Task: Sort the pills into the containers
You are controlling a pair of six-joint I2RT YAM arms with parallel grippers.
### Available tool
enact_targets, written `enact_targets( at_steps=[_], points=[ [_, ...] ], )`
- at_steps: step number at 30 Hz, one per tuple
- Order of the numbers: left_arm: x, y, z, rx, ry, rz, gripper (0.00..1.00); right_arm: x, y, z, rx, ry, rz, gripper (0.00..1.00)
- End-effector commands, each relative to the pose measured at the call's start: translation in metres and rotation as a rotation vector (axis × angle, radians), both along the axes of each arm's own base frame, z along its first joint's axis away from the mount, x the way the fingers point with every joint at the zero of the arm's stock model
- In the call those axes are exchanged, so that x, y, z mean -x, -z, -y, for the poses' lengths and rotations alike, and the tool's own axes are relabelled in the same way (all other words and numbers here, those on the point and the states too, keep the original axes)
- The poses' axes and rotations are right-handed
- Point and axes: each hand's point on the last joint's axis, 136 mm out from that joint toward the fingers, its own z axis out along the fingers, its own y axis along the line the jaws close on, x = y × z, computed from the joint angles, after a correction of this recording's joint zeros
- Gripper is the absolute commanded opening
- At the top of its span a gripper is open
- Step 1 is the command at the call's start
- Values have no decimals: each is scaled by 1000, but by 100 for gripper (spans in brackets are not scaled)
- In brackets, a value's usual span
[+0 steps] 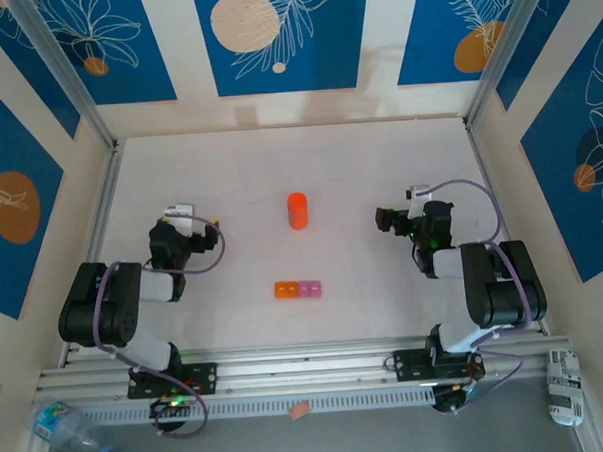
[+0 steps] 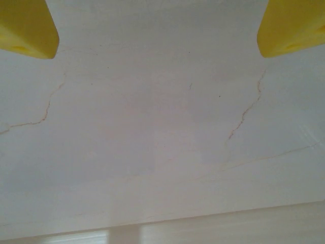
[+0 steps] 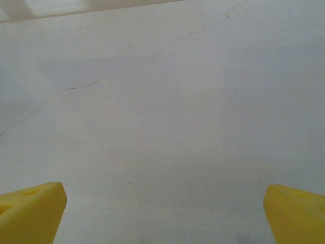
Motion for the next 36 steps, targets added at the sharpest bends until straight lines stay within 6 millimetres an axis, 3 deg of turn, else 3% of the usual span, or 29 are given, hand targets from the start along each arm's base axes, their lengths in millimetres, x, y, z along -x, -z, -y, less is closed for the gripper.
enact_targets(
  at_steps=[1,30,36],
  points=[
    [-3,-4,-1,0,6,12,100,-7,-13,-1,12,-21,44,99],
    [-5,-4,-2,12,11,-1,100,-6,-14,0,-3,-24,46,99],
    [-6,-27,-11,9,-47,-23,100,-8,-39,14,30,92,-3,100]
  ],
)
